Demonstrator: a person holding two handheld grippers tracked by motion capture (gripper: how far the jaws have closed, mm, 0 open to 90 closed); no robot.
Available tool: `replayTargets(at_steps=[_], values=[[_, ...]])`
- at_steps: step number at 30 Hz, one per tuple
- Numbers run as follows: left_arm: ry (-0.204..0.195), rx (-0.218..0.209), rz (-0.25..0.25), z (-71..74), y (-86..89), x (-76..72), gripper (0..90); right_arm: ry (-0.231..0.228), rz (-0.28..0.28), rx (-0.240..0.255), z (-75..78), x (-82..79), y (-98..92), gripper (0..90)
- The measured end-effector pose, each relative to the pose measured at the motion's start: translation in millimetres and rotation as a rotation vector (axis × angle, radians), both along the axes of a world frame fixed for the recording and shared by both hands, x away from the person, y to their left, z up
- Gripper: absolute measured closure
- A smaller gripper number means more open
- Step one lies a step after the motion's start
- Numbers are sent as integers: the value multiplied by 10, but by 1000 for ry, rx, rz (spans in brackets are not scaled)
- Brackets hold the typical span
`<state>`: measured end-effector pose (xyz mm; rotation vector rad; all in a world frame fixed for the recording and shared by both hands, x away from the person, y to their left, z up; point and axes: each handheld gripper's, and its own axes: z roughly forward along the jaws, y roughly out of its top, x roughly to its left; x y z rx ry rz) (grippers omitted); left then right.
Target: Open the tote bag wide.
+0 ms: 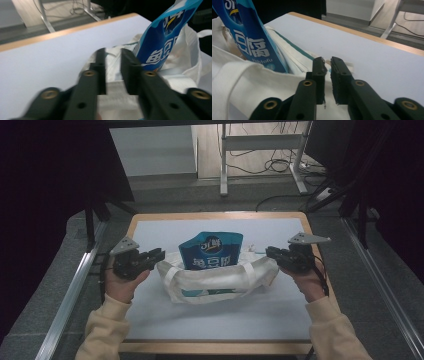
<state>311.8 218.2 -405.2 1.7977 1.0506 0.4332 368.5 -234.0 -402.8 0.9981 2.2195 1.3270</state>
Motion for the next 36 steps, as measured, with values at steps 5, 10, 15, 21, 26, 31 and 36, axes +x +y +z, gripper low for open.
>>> replayTargets(at_steps=[5, 10, 15, 21, 26, 31, 36], values=[[40, 6, -18, -66, -93, 101, 897, 5, 31, -34, 13, 75, 180, 878], [70, 35, -35, -127, -137, 118, 899, 15, 37, -50, -28, 96, 238, 885], [108, 29, -51, -237, -130, 102, 899, 34, 44, -69, -126, 86, 239, 886], [141, 42, -63, -386, -139, 57, 899, 55, 58, -99, -277, 7, 251, 888], [168, 50, -67, -524, -139, 19, 899, 54, 74, -88, -336, -81, 241, 888], [186, 56, -71, -607, -145, 4, 899, 61, 78, -84, -417, -132, 207, 888], [191, 62, -74, -662, -159, -30, 899, 76, 76, -69, -496, -161, 174, 888]])
